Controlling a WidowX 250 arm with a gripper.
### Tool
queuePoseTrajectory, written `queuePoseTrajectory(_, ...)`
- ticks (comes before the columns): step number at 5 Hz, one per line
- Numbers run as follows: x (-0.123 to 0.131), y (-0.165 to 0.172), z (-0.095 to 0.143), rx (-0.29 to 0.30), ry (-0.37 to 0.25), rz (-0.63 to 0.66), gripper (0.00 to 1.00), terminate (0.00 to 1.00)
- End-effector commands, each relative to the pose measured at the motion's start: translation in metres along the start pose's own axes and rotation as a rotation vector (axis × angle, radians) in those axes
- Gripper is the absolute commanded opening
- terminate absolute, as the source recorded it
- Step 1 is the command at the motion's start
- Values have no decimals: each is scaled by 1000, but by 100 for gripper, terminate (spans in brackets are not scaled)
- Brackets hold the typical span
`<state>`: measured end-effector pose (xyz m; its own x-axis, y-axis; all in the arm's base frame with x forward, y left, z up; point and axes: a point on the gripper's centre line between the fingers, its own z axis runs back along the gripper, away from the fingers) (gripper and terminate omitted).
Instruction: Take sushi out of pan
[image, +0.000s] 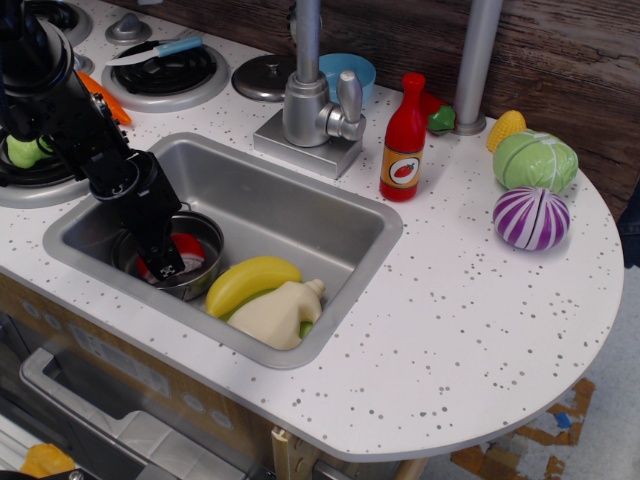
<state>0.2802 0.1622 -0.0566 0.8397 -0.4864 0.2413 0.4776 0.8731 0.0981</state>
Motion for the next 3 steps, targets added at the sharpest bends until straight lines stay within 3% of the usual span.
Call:
queuePoseTrajectory(1, 7, 3, 23, 94, 5, -6, 0, 0)
queuePoseTrajectory(3, 7, 19, 82, 103, 103, 8, 0, 0)
